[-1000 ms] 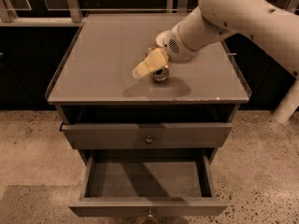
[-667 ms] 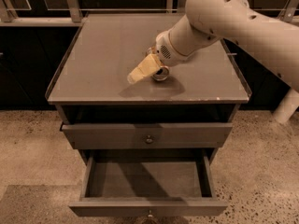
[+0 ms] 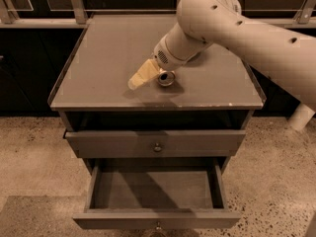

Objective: Place orange can into middle drawer

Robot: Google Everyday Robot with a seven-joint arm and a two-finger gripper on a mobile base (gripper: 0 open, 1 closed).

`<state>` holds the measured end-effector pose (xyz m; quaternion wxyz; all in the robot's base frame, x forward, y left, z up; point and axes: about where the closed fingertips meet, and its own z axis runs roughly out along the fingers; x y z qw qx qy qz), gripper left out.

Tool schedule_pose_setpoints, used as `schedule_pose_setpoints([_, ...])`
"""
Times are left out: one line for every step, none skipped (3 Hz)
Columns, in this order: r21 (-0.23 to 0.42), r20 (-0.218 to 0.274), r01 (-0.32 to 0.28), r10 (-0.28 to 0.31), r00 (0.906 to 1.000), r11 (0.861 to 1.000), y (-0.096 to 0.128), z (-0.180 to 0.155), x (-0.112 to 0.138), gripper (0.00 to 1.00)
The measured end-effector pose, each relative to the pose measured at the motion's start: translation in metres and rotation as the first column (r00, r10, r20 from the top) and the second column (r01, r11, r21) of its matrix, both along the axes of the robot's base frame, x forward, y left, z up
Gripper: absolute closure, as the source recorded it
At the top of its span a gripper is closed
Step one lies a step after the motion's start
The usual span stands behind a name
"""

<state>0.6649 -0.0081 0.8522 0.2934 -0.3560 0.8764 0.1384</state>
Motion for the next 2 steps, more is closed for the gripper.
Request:
schedule_pose_setpoints([0.0, 0.0, 0.0, 0.0, 1.0, 1.0, 0.0, 0.0, 0.0, 0.18])
schedule_pose_setpoints([0.0, 0.0, 0.0, 0.0, 1.0, 1.0, 0.0001, 0.0, 0.0, 0.41])
